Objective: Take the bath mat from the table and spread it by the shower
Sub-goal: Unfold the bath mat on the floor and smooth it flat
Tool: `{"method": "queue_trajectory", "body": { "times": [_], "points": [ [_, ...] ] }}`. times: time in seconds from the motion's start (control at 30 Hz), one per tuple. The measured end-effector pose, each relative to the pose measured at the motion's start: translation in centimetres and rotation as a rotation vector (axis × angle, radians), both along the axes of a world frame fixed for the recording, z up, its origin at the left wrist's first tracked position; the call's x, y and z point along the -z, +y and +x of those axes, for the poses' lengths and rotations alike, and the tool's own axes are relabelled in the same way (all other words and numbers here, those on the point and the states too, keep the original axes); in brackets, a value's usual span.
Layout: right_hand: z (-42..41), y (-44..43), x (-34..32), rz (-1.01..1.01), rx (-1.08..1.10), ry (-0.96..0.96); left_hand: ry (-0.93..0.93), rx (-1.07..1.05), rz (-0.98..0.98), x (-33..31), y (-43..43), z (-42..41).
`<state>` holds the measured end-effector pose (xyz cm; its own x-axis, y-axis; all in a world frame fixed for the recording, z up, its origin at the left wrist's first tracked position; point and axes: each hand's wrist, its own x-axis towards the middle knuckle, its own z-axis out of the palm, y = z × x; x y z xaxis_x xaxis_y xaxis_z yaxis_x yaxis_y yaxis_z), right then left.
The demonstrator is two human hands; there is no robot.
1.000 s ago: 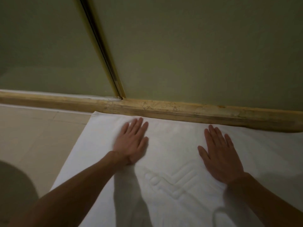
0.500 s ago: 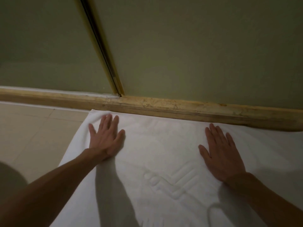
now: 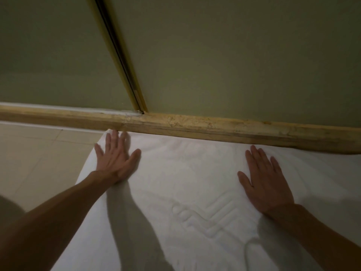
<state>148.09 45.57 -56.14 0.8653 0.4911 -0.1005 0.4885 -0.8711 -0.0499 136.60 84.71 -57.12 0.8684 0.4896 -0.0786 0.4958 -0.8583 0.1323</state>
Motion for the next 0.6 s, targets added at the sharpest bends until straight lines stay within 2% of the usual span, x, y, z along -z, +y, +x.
{"method": "queue_trajectory", "body": {
  "times": [0.23, 0.6],
  "points": [
    [0.2, -0.1, 0.2, -0.012, 0.003, 0.003, 0.102, 0.037, 0.026, 0.2, 1.3, -0.3],
    [0.3, -0.1, 0.3, -0.044, 0.001, 0.011, 0.129, 0.000, 0.034, 0.0, 1.2, -0.1]
  ]
}}
